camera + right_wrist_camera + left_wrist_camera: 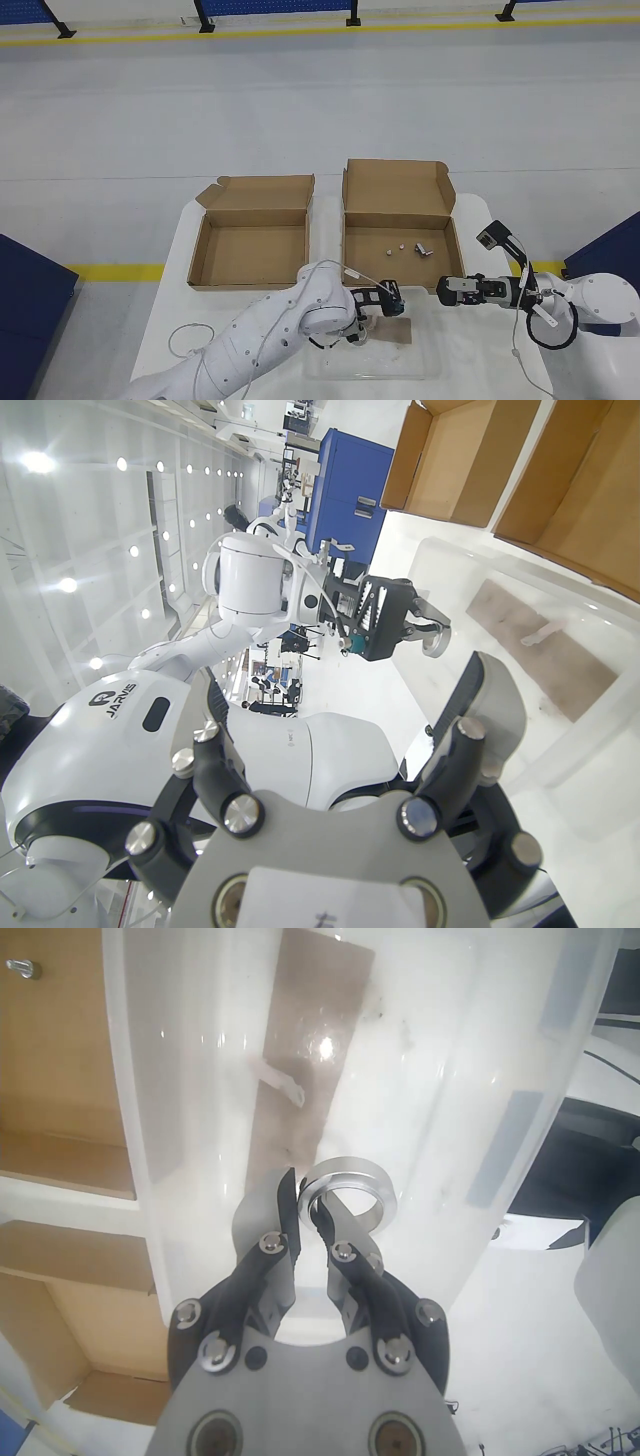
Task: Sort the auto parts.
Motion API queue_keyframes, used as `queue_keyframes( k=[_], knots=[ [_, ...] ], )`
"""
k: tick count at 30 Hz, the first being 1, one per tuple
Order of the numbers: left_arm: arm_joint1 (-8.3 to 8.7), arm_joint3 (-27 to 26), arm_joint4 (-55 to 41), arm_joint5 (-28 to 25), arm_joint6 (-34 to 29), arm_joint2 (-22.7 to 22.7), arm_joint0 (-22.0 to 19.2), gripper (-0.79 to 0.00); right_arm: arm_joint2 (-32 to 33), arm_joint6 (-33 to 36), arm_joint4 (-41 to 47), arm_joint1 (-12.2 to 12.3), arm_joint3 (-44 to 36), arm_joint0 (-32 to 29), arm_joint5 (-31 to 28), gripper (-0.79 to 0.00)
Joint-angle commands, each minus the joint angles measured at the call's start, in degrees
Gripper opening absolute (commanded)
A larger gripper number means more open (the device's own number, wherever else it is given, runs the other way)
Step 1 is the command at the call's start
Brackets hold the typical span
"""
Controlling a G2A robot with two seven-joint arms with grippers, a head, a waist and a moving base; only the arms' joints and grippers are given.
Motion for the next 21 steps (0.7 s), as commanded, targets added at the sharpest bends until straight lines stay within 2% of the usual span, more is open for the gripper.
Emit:
queue_keyframes(
  k=[1,9,14,16,21],
  knots=[
    [0.99,-0.58,-1.49,-1.98,6.74,-3.29,1.61,-0.785,0.00,0.00,0.00,0.00,0.00,0.00,0.00,0.000],
    [6.22,-4.50,-9.38,-20.35,16.90,-16.76,10.04,-0.785,0.00,0.00,0.00,0.00,0.00,0.00,0.00,0.000],
    [8.99,-3.27,-12.41,-32.70,29.42,-19.71,12.76,-0.785,0.00,0.00,0.00,0.00,0.00,0.00,0.00,0.000],
    [9.78,-3.88,-13.99,-32.70,30.67,-19.17,12.54,-0.785,0.00,0.00,0.00,0.00,0.00,0.00,0.00,0.000],
    [9.78,-3.88,-13.99,-32.70,30.67,-19.17,12.54,-0.785,0.00,0.00,0.00,0.00,0.00,0.00,0.00,0.000]
  ],
)
